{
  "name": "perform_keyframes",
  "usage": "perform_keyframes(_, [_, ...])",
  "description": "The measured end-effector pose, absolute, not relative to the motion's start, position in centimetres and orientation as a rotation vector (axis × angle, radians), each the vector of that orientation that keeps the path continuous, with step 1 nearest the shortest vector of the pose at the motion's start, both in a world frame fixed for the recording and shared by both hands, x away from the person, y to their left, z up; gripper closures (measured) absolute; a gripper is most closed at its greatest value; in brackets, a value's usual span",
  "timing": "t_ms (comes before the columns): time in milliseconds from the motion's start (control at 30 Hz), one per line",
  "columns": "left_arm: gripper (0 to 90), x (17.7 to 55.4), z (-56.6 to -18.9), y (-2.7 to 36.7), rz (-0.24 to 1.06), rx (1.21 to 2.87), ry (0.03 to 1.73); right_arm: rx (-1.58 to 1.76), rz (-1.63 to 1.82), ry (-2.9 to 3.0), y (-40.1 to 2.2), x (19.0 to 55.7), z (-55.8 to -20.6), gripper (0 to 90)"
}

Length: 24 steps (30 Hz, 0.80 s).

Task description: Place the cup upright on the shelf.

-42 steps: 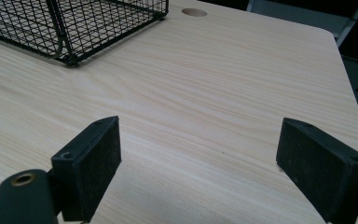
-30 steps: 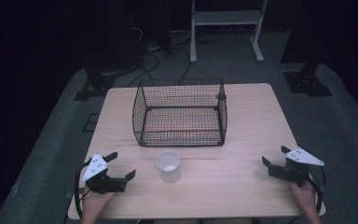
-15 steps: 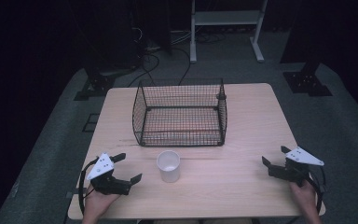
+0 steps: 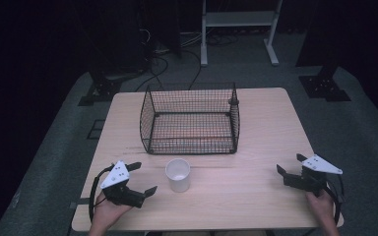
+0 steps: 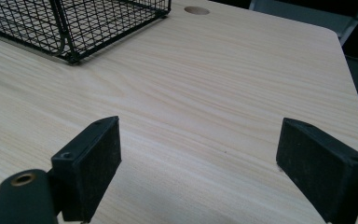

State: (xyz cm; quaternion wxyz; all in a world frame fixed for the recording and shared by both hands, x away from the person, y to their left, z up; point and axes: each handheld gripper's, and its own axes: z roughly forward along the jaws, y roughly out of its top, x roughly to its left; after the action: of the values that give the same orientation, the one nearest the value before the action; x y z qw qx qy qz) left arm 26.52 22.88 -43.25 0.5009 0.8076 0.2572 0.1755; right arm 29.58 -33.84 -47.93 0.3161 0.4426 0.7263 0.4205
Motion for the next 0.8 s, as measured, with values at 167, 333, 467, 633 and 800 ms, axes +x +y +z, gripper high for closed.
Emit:
perform_keyframes(167, [2.3,26.7,-43.2,22.0,0.407,1.964,0.602,1.159,1.112,1.916,-33.8,29.6,-47.9,13.1])
perform_keyframes(333, [2.3,27.1,-43.5,21.3,0.379,1.995,0.596,1.160,1.116,1.917,-33.8,29.6,-47.9,13.0])
perform_keyframes(467, [2.3,27.2,-43.7,20.5,0.362,2.034,0.577,1.160,1.116,1.917,-33.8,29.6,-47.9,13.1])
perform_keyframes(633, [2.3,27.3,-43.5,19.8,0.359,2.044,0.553,1.160,1.114,1.916,-33.8,29.6,-47.9,13.1])
perform_keyframes(800, [2.3,27.6,-43.4,19.0,0.346,2.063,0.538,1.159,1.115,1.916,-33.8,29.6,-47.9,13.1])
